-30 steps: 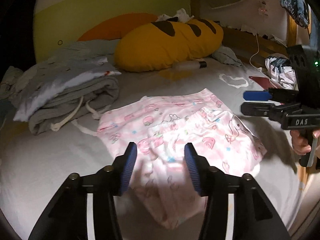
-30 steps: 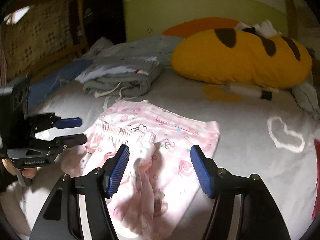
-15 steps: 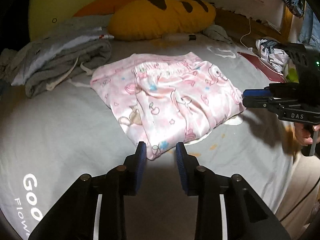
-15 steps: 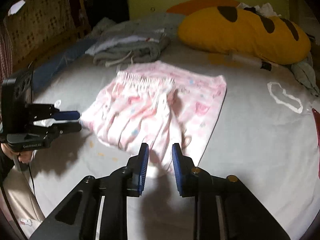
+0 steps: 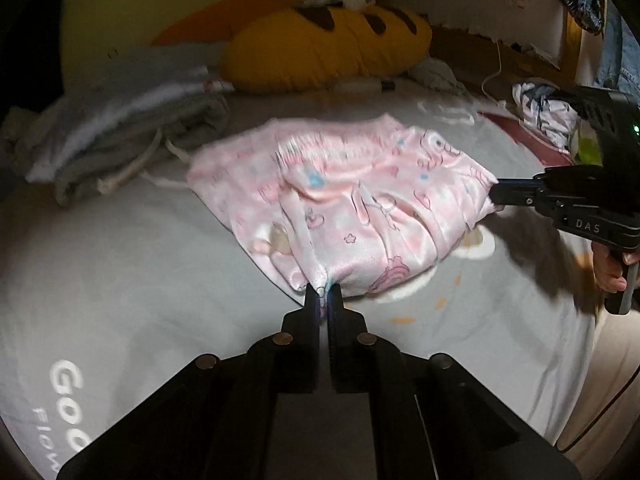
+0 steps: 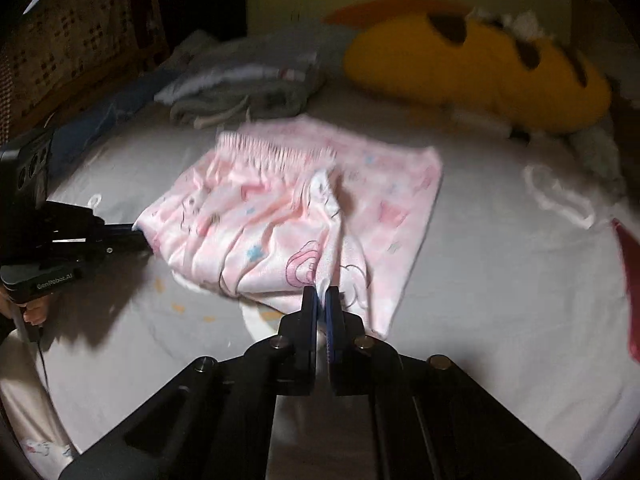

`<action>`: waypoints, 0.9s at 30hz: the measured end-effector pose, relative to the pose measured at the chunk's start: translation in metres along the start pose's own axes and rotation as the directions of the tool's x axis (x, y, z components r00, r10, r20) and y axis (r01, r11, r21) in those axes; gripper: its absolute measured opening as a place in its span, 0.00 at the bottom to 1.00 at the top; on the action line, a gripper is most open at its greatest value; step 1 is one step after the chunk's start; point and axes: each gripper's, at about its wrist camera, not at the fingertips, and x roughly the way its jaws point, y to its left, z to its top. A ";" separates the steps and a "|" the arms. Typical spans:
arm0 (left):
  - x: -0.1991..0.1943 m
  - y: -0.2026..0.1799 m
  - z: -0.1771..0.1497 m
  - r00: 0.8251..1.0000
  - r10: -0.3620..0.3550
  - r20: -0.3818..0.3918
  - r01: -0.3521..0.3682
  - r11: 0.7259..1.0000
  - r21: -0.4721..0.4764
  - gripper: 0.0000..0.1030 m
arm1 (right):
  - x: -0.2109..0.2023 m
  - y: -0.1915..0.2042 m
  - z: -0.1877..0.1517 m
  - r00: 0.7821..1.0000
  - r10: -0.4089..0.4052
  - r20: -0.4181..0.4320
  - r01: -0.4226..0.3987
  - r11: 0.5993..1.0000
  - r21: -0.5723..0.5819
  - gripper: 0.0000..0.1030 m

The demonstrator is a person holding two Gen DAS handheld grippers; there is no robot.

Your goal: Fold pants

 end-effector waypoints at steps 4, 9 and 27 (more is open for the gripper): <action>-0.018 0.010 0.009 0.997 0.060 0.047 -0.060 0.998 -0.002 0.03 | -0.014 -0.009 0.007 0.998 -0.040 0.050 0.039 0.999 0.027 0.01; 0.001 0.032 -0.001 0.990 0.128 -0.059 -0.132 0.989 -0.067 0.03 | 0.013 -0.022 0.001 0.988 -0.119 -0.100 0.125 0.990 0.057 0.00; -0.014 0.023 0.001 0.975 0.222 0.021 -0.222 0.975 -0.027 0.03 | 0.027 -0.002 -0.011 0.985 0.013 -0.173 -0.010 1.000 0.017 0.17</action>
